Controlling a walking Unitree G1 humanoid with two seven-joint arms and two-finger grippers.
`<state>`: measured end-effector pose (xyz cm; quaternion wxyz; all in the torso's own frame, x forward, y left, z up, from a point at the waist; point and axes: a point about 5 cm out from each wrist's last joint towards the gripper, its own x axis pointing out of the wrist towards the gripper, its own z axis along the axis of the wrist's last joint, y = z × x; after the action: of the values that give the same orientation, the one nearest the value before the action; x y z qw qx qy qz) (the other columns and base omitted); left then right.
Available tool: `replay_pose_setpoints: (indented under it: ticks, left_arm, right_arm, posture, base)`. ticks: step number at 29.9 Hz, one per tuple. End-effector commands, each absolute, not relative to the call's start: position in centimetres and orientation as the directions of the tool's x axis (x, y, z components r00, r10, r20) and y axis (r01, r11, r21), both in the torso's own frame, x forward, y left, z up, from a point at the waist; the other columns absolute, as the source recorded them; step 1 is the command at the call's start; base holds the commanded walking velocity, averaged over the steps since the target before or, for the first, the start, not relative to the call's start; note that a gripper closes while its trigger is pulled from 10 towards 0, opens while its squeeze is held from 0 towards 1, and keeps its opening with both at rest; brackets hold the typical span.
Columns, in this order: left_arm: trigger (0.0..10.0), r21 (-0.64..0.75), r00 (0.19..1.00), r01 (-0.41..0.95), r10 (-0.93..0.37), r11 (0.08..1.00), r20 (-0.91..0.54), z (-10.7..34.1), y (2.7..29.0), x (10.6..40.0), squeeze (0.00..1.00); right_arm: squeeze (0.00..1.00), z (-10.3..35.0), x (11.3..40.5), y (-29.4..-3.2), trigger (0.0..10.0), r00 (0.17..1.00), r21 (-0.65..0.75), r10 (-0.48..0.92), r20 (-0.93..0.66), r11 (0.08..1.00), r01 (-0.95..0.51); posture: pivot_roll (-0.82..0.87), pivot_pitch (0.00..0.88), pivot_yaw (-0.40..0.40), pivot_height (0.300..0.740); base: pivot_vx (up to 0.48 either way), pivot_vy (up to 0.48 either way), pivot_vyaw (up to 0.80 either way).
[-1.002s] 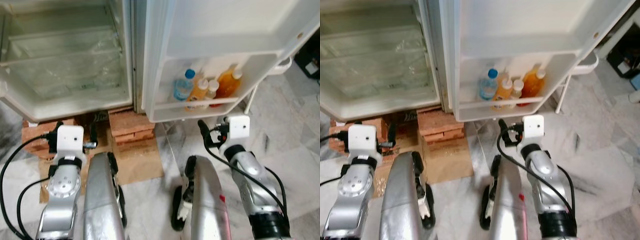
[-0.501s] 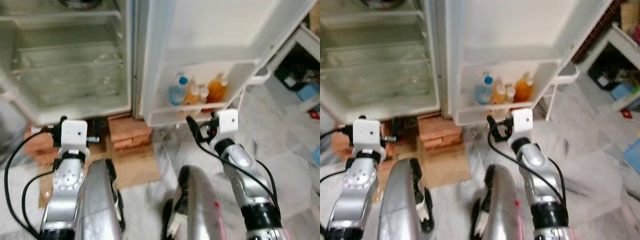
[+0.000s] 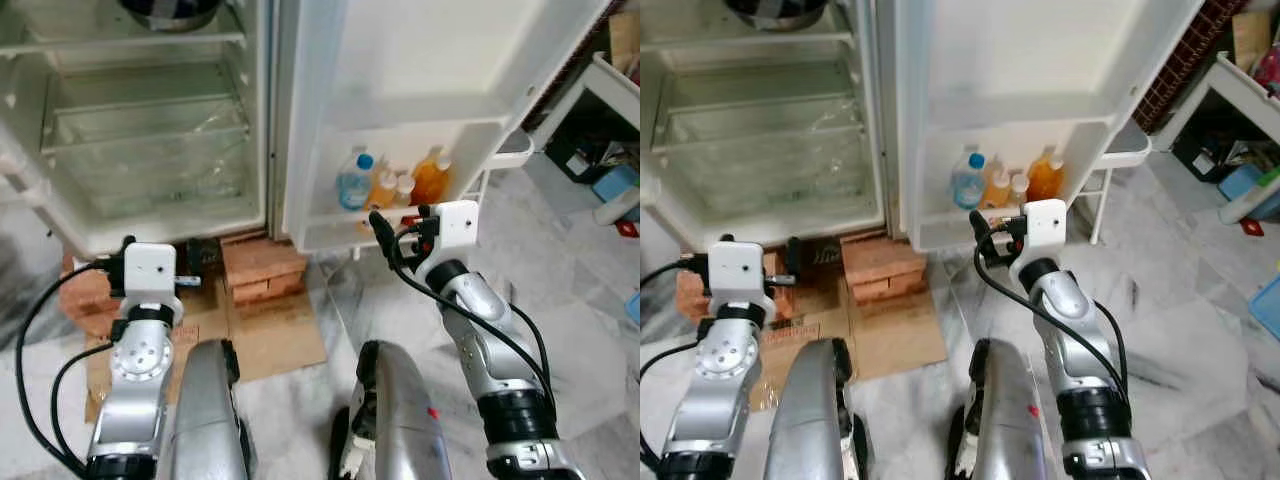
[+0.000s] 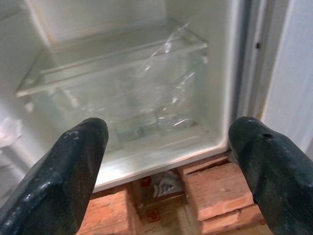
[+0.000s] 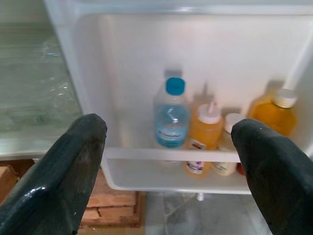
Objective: Restocking fridge
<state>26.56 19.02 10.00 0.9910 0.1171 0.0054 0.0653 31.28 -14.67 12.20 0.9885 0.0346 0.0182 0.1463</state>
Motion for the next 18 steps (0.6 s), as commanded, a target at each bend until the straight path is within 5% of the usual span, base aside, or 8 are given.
replay_pose_setpoints:
  ticks: [1, 13, 18]
  left_arm:
    - [10.0, 0.233, 0.991, -0.129, 0.133, 0.964, -0.004, 9.7, 19.0, 26.5, 0.00]
    - [10.0, 0.233, 0.994, -0.104, 0.108, 0.967, -0.006, 9.7, 18.7, 26.5, 0.00]
    - [10.0, 0.228, 0.994, -0.074, 0.091, 0.971, -0.063, 8.9, 19.9, 24.4, 0.00]
  right_arm:
    - [0.00, 12.3, 31.4, -15.3, 10.0, 0.965, 0.083, 0.260, -0.018, 0.963, -0.258]
    - [0.00, 12.0, 31.3, -15.5, 10.0, 0.972, 0.098, 0.231, -0.030, 0.969, -0.228]
    - [0.00, 9.8, 29.4, -16.4, 10.0, 0.978, 0.165, 0.160, -0.138, 0.977, -0.136]
  posture:
    - [0.10, 0.128, -0.107, 0.608]
    - [0.10, 0.133, -0.096, 0.676]
    - [0.10, 0.131, -0.097, 0.703]
  base:
    - [0.000, 0.000, 0.00]
    - [0.000, 0.000, 0.00]
    - [0.000, 0.000, 0.00]
